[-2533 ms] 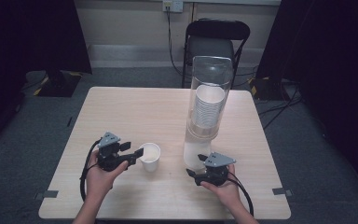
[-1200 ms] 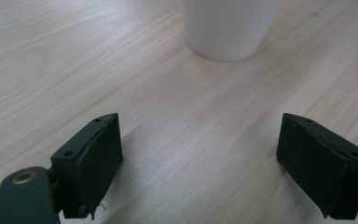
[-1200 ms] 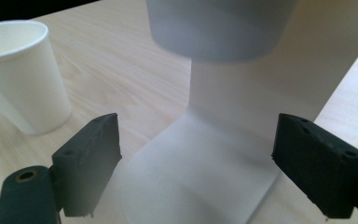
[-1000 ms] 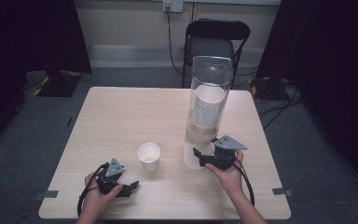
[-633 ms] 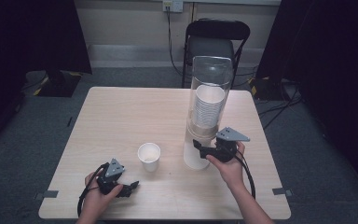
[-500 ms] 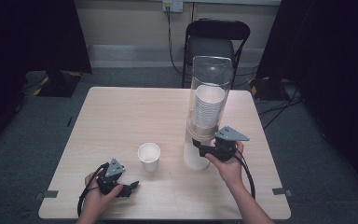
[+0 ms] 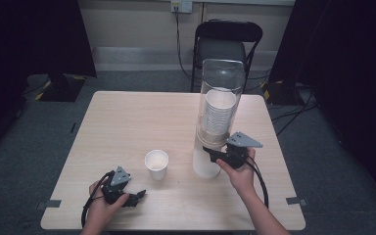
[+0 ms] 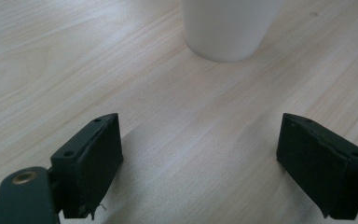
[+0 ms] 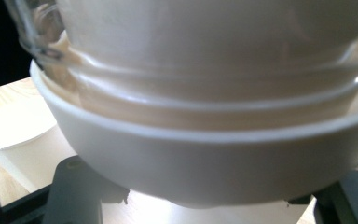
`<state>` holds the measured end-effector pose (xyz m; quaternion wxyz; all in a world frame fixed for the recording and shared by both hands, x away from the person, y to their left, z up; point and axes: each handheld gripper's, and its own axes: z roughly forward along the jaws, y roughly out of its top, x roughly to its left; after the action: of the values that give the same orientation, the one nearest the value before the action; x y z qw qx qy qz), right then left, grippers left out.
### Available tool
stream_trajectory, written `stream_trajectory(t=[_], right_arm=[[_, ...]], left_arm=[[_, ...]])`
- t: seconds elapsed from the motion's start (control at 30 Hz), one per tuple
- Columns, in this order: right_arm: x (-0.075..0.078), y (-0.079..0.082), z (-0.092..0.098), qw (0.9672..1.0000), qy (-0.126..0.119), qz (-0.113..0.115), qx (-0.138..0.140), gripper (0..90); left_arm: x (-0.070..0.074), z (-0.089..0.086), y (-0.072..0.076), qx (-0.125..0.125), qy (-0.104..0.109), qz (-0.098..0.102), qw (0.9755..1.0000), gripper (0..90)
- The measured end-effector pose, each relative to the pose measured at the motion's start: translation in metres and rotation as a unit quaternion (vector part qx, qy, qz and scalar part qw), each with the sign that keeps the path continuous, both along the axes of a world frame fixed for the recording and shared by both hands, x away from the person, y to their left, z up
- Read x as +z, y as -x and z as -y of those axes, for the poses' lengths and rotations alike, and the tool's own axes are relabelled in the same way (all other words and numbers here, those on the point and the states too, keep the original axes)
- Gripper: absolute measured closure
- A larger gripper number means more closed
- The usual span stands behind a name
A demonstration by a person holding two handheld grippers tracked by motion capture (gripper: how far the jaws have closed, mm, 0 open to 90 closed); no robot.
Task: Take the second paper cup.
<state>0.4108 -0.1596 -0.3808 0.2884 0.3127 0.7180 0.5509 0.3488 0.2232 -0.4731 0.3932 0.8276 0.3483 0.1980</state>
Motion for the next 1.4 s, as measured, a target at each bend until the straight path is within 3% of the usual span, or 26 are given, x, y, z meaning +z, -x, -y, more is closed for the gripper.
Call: stream_trajectory(t=[0.3, 1.27, 1.33, 1.37, 1.4], right_arm=[[-0.005, 0.001, 0.000, 1.0000, -0.004, 0.006, -0.001, 34.7], [-0.008, 0.001, 0.001, 0.9999, 0.002, -0.011, 0.006, 36.3], [-0.013, 0.000, 0.002, 0.9997, 0.010, -0.022, 0.006, 37.2], [-0.018, -0.001, 0.001, 0.9978, 0.047, -0.047, 0.004, 37.4], [-0.029, -0.004, 0.000, 0.9966, 0.057, -0.059, 0.004, 37.5]], left_arm=[[0.000, 0.000, 0.000, 0.001, 0.001, 0.000, 1.0000, 13.7], [0.000, 0.000, 0.000, 0.001, 0.001, 0.000, 1.0000, 13.7], [0.000, 0.000, 0.000, 0.001, 0.001, 0.000, 1.0000, 13.7], [0.000, 0.000, 0.000, 0.001, 0.001, 0.000, 1.0000, 13.8], [0.000, 0.000, 0.000, 0.000, 0.000, 0.000, 1.0000, 13.8]])
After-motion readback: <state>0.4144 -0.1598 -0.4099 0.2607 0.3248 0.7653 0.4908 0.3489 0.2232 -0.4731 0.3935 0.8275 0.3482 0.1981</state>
